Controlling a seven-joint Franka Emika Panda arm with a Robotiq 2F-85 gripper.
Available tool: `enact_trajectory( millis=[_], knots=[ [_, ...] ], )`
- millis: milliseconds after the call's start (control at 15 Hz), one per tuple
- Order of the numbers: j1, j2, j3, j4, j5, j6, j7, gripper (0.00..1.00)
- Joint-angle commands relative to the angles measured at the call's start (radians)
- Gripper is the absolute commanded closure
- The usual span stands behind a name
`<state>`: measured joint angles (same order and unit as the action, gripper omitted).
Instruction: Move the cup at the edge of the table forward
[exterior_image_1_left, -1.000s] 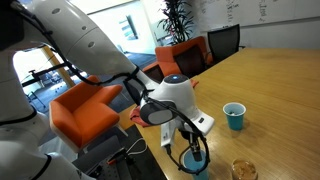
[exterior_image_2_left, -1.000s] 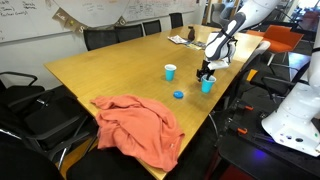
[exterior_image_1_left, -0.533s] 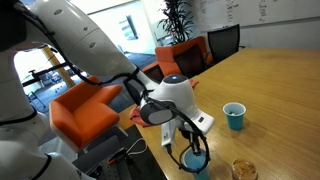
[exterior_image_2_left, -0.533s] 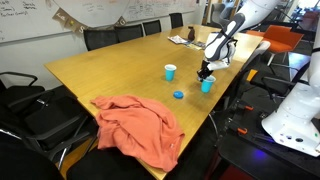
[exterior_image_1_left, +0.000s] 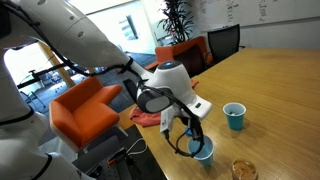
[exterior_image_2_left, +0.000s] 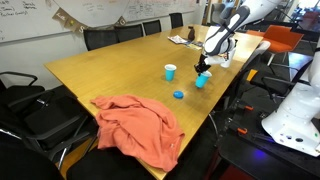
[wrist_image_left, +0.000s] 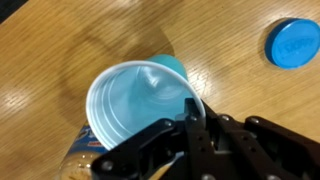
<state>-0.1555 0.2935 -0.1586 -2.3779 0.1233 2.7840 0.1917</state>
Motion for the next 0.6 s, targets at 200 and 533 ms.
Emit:
enact_trajectory(
  millis=[200,533],
  knots=[
    [0.008,-0.236,-0.009,0.022,0.020,-0.178,0.064,0.99],
    [0.042,-0.297,0.034,0.094,-0.025,-0.260,0.089,0.99]
  ],
)
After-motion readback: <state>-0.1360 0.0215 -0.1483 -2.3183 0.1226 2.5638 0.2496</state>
